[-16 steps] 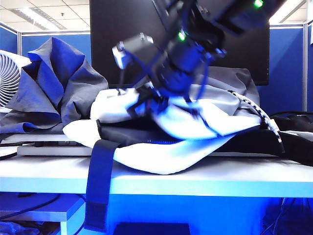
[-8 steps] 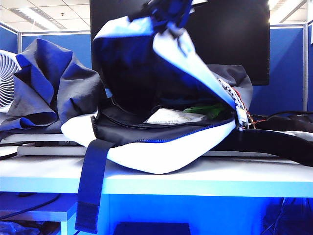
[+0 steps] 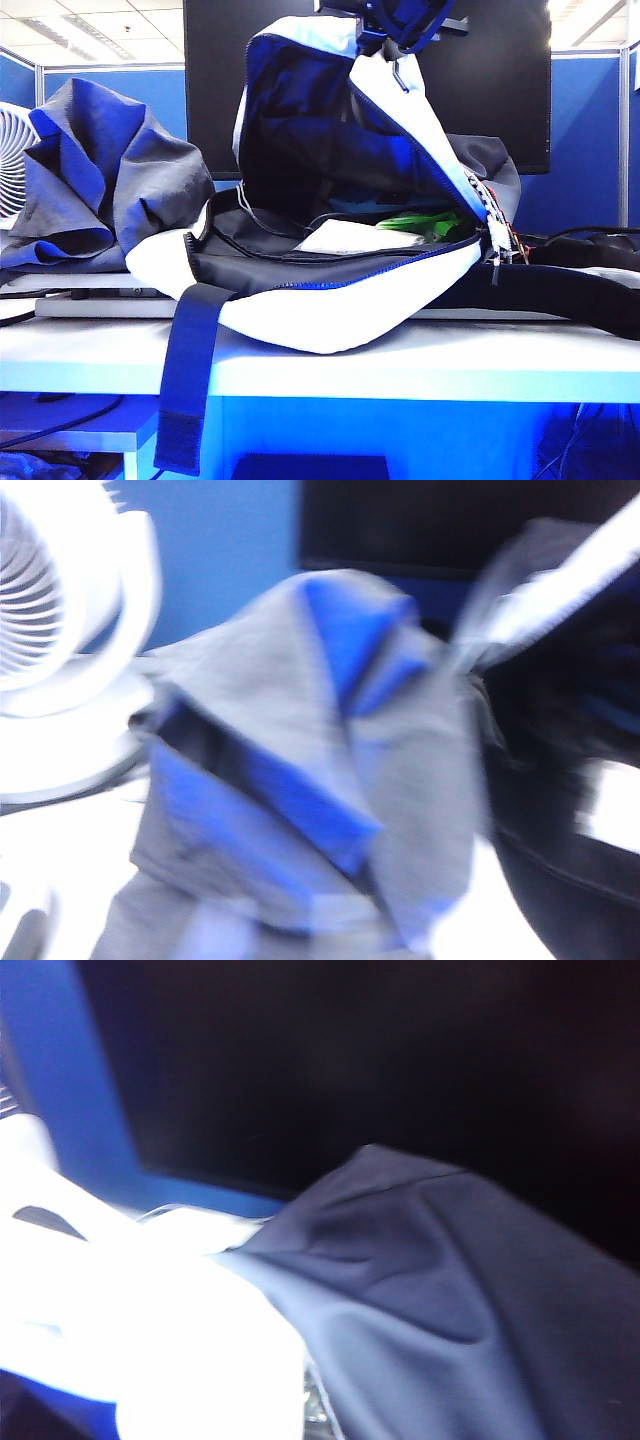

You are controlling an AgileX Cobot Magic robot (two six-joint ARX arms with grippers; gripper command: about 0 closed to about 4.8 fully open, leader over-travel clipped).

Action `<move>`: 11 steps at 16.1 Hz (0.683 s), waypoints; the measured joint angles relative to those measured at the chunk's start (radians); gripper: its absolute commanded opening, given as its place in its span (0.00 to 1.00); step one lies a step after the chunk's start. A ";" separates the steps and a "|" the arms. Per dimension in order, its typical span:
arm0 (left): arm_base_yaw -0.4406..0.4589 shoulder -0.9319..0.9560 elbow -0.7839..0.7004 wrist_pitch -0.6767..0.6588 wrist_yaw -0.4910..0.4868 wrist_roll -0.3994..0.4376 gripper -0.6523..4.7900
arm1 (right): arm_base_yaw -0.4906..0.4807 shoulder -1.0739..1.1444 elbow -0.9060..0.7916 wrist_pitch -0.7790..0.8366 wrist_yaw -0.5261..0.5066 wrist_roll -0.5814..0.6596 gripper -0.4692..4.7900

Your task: Put the gray clothes into the backpack.

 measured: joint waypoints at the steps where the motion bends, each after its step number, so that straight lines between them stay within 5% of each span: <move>1: 0.000 0.047 0.000 0.052 -0.011 0.001 1.00 | -0.002 0.000 0.001 -0.006 -0.031 0.003 0.08; 4: -0.001 0.245 0.001 0.349 -0.042 -0.012 1.00 | -0.002 0.000 0.002 -0.017 -0.077 0.064 0.08; 6: -0.022 0.430 0.006 0.571 -0.052 -0.202 1.00 | -0.002 0.000 0.002 -0.021 -0.078 0.067 0.08; 8: -0.076 0.563 0.072 0.605 -0.064 -0.238 1.00 | -0.002 0.000 0.003 -0.023 -0.082 0.067 0.08; 11: -0.157 0.748 0.229 0.612 -0.137 -0.150 1.00 | -0.002 -0.001 0.004 -0.048 -0.148 0.067 0.08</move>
